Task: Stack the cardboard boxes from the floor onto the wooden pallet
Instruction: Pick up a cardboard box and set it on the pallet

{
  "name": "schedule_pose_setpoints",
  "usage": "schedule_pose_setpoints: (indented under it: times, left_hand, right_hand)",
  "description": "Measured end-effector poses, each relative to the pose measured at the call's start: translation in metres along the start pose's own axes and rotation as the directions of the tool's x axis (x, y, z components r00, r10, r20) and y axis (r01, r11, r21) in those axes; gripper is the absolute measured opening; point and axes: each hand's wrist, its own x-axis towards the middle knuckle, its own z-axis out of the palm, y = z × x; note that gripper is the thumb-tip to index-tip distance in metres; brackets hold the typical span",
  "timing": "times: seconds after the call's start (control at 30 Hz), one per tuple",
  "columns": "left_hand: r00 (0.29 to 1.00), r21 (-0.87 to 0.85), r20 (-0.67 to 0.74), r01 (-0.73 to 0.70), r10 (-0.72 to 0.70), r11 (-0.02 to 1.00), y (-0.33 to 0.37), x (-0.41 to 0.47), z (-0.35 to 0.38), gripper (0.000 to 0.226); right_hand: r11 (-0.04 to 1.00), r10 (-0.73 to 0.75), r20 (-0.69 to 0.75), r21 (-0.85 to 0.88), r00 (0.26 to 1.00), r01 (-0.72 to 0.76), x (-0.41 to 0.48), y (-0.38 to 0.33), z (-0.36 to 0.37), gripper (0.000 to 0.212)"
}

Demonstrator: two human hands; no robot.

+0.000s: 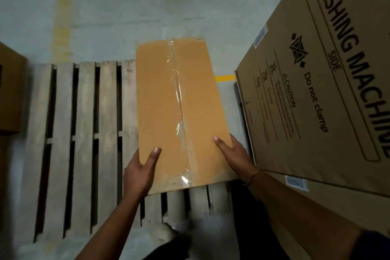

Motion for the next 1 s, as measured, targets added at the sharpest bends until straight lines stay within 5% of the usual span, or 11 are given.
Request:
schedule_pose_setpoints:
  times: [0.27, 0.43, 0.57, 0.83, 1.0]
  left_hand:
    - [1.0, -0.015, -0.009, 0.007, -0.007, 1.0, 0.0, 0.128, 0.083, 0.074]
    - [1.0, -0.032, -0.021, -0.015, 0.014, 0.999, -0.012, 0.202, 0.128, 0.074]
    - [1.0, -0.016, -0.019, -0.014, 0.013, 1.0, -0.021, 0.249, 0.157, 0.086]
    - [0.996, -0.012, -0.015, -0.091, 0.091, 0.996, -0.012, 0.287, 0.202, 0.064]
    - [0.996, -0.023, -0.009, -0.094, 0.094, 0.995, -0.01, 0.296, 0.223, 0.079]
  right_hand:
    - [0.999, -0.027, -0.017, 0.047, 0.999, 0.027, 0.153, 0.021, 0.006, 0.035]
    - [0.996, -0.076, -0.037, 0.043, 0.996, 0.078, 0.233, 0.036, 0.014, 0.054]
    - [0.994, -0.097, -0.053, 0.054, 0.994, 0.1, 0.287, 0.046, 0.013, 0.051]
    - [0.989, -0.116, -0.088, 0.081, 0.989, 0.123, 0.349, 0.066, 0.006, 0.045]
    - [0.99, -0.096, -0.101, 0.09, 0.99, 0.106, 0.367, 0.081, -0.007, 0.063]
